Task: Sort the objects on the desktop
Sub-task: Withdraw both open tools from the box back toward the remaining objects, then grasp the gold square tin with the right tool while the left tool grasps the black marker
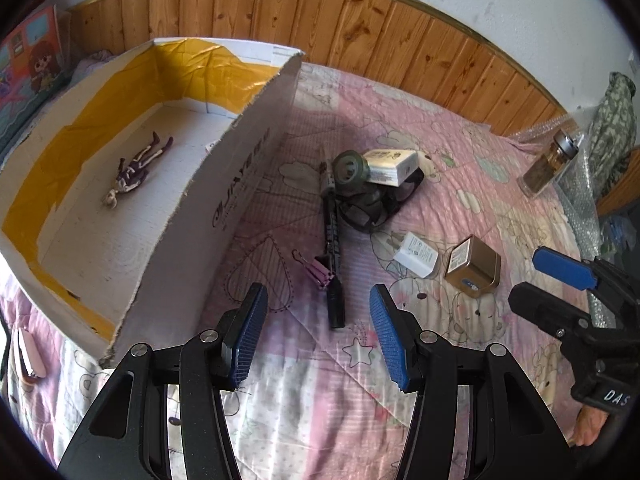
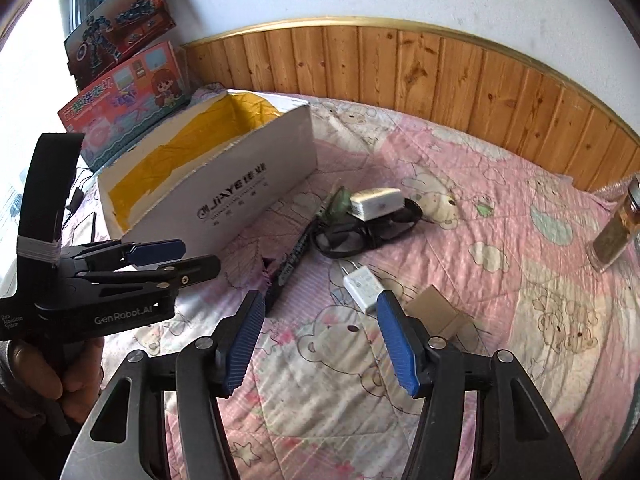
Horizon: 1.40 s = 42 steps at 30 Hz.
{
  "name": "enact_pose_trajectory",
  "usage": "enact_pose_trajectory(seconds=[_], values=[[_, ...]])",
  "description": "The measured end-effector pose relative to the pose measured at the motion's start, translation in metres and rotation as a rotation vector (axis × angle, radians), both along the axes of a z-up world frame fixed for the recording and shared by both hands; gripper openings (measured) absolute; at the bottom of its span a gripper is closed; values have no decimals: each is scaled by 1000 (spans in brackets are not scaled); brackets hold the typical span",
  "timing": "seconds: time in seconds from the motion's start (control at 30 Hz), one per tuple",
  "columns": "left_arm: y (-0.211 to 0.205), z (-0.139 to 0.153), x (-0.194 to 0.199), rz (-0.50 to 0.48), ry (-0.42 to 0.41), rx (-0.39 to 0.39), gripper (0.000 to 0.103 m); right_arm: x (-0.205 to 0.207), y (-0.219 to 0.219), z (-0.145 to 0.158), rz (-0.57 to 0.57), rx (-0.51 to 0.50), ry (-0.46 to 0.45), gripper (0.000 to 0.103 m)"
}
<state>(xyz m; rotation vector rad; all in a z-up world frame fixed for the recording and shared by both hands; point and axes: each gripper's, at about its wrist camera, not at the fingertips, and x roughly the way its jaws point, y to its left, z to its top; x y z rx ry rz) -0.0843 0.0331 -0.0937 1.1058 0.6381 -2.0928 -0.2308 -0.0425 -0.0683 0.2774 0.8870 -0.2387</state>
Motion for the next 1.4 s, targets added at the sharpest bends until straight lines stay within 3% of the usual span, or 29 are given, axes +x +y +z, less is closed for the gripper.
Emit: enact_pose_trajectory(seconds=[0.33, 0.47, 0.5, 0.67, 0.77, 0.8, 0.87, 0.9, 0.97, 1.07, 1.17, 1.23, 1.27, 1.33, 1.4], values=[[-7, -50, -26, -18, -40, 103, 56, 1, -42, -50, -35, 33, 133, 66], [-12, -66, -28, 6, -48, 123, 56, 6, -50, -63, -27, -23, 177, 67], [-14, -69, -29, 13, -46, 130, 56, 6, -52, -65, -35, -41, 185, 71], [-16, -74, -33, 19, -20, 97, 56, 15, -70, -82, -52, -61, 207, 77], [-12, -75, -36, 2, -40, 57, 49, 24, -74, -91, -49, -67, 225, 77], [-11, -74, -37, -4, -59, 41, 36, 26, -74, -94, -44, -75, 231, 77], [-9, -73, -37, -24, -83, 33, 24, 30, -75, -99, -27, -62, 240, 75], [-9, -71, -35, -26, -82, 45, 18, 30, -76, -100, -25, -50, 245, 68], [-4, -70, -31, -37, -92, 68, 16, 30, -79, -100, -11, -13, 244, 68], [6, -68, -19, -73, -104, 117, 16, 26, -75, -97, 16, 23, 260, 68], [11, -63, -13, -99, -116, 101, 16, 16, -69, -90, 59, 73, 273, 68], [8, -62, -13, -86, -111, 66, 34, 8, -62, -83, 81, 68, 264, 68], [4, -63, -15, -66, -113, 46, 49, 5, -60, -81, 81, 66, 260, 68], [-3, -70, -22, -31, -117, 41, 52, 1, -60, -81, 76, 74, 248, 68], [-3, -72, -33, -43, -120, -20, 51, -1, -63, -88, 54, 82, 250, 69]])
